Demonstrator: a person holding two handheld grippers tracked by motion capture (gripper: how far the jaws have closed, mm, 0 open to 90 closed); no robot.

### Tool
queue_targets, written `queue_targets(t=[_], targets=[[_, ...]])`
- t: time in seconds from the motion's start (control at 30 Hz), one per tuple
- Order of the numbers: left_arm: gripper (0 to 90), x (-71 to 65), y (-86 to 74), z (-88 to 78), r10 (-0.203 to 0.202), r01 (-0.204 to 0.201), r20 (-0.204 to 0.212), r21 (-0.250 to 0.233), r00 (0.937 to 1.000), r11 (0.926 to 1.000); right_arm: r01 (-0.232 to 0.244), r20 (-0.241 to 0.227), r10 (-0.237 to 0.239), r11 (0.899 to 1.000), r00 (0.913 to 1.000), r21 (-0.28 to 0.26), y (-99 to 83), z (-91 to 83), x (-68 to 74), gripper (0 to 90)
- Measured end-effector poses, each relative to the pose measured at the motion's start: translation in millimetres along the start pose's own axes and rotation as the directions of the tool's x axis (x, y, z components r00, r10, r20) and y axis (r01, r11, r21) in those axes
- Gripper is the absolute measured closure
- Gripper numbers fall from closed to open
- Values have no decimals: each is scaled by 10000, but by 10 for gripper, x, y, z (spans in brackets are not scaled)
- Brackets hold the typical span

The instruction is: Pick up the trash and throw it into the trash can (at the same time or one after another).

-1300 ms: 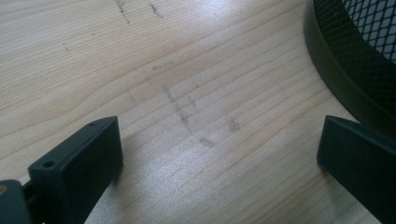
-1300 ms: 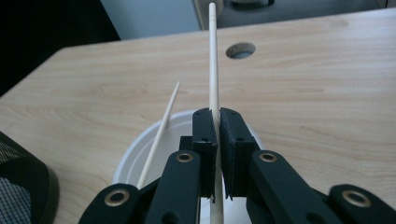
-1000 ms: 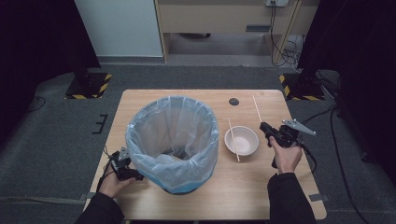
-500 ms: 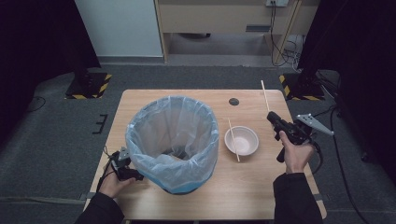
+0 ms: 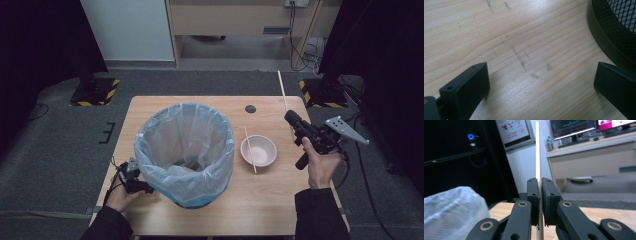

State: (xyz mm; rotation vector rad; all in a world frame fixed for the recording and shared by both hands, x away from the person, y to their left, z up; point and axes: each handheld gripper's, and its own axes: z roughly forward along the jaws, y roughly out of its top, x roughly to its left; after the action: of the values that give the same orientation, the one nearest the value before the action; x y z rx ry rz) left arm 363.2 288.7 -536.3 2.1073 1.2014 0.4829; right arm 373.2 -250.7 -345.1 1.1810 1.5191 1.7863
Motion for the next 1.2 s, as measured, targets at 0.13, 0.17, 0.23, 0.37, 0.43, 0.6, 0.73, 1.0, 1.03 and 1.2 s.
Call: queue_targets(t=[0.13,0.17,0.23,0.37,0.43,0.6,0.73,1.0,1.03,1.2], targets=[[0,0,0,0,1,-1,0,0,10000,10000,154,-365,-164,9995,9992,-259,78,-22,115,858],[0,0,0,0,-2,2,0,-3,10000,10000,159,-447,-172,9994,9989,-296,92,-26,136,858],[0,0,0,0,0,0,1,-2,10000,10000,231,-664,-259,9988,9975,-432,131,-39,196,858],[0,0,0,0,0,0,1,-2,10000,10000,342,-1021,-402,9976,9940,-598,196,-65,297,858],[0,0,0,0,3,-3,0,2,10000,10000,411,-1230,-493,9968,9912,-684,228,-78,352,858],[0,0,0,0,2,-2,0,1,10000,10000,578,-1700,-730,9940,9827,-928,296,-102,508,858],[0,0,0,0,1,-1,-8,5,10000,10000,672,-2030,-862,9929,9754,-983,328,-108,616,858],[0,0,0,0,-3,3,-1,-5,10000,10000,740,-2600,-1008,9910,9603,-1111,397,-109,821,858],[0,0,0,-1,2,-2,-11,6,10000,10000,743,-2657,-1023,9907,9586,-1136,405,-105,848,858],[0,0,0,0,3,-3,-2,1,10000,10000,764,-2917,-1073,9904,9505,-1153,454,-45,976,858]])
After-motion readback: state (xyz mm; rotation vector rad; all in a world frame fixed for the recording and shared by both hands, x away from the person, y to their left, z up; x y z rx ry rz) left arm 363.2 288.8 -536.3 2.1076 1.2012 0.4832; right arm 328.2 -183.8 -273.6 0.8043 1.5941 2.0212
